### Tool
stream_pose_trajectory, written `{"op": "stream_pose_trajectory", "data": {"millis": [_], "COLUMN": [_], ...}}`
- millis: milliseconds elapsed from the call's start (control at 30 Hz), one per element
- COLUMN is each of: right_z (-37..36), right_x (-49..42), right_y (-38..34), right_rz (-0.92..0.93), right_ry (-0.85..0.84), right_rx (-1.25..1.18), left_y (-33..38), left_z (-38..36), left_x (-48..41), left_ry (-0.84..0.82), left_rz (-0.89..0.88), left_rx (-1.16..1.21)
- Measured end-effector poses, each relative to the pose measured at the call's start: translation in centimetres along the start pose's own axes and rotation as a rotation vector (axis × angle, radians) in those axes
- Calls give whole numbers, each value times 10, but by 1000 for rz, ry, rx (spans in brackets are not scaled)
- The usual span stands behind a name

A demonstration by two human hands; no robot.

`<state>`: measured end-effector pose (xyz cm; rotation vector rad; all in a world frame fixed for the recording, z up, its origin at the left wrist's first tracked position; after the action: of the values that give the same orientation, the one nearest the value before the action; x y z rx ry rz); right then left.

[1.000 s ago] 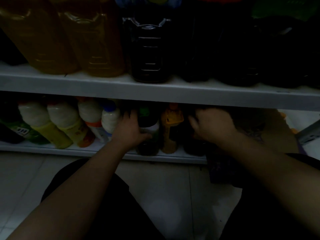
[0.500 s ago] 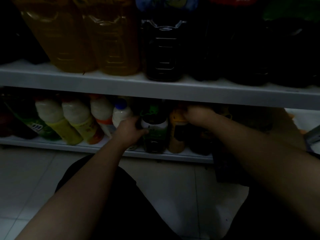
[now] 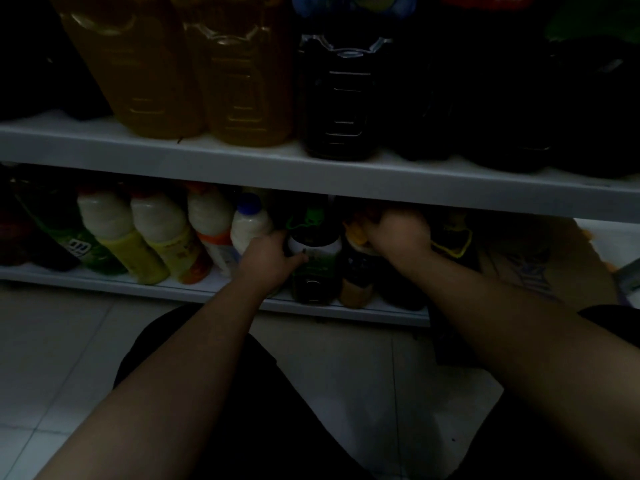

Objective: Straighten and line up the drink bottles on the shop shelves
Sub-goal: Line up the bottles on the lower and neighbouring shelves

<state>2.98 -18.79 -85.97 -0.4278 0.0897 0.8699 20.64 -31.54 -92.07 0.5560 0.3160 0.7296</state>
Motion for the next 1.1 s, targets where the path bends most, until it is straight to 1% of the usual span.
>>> {"op": "stream_pose_trajectory", "data": {"millis": [167, 300, 367, 500, 633, 700, 800, 900, 1033, 1100], "right_z": [1, 1, 2, 2, 3, 4, 3, 5, 3, 10], "right_x": [0, -1, -1, -2, -2, -1, -3, -6, -2, 10], "right_y": [4, 12, 13, 11, 14, 17, 22, 26, 27, 17], "right_rz": [-21, -37, -24, -4, 4, 13, 5, -35, -84, -91], "right_ry": [-2, -10, 2, 31, 85, 105, 85, 82, -25, -12], "right_rx": [-18, 32, 17, -5, -8, -25, -25, -85, -8, -1], "left_y": [0, -4, -7, -11, -14, -18, -19, -17, -15, -11], "left_z": [-13, -28, -36, -50, -62, -68, -73, -74, -76, -72], "left_x": [-1, 0, -1, -7, -11, -11, -14, -15, -10, -7], "left_ry": [-28, -18, -16, -25, -15, -33, -12, -7, -25, -65], "left_rz": [40, 145, 177, 225, 263, 305, 303, 295, 300, 308], "left_rx": [50, 130, 153, 327, 355, 414, 518, 544, 519, 471]}}
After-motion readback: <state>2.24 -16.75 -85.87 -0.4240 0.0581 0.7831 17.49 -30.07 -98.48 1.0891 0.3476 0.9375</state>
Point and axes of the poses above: each hand's wrist, its own x-axis away from the middle knuckle, its own z-axis out of the back of the hand, y = z × x, the point moved 6 cm from there along -x, towards the middle knuckle
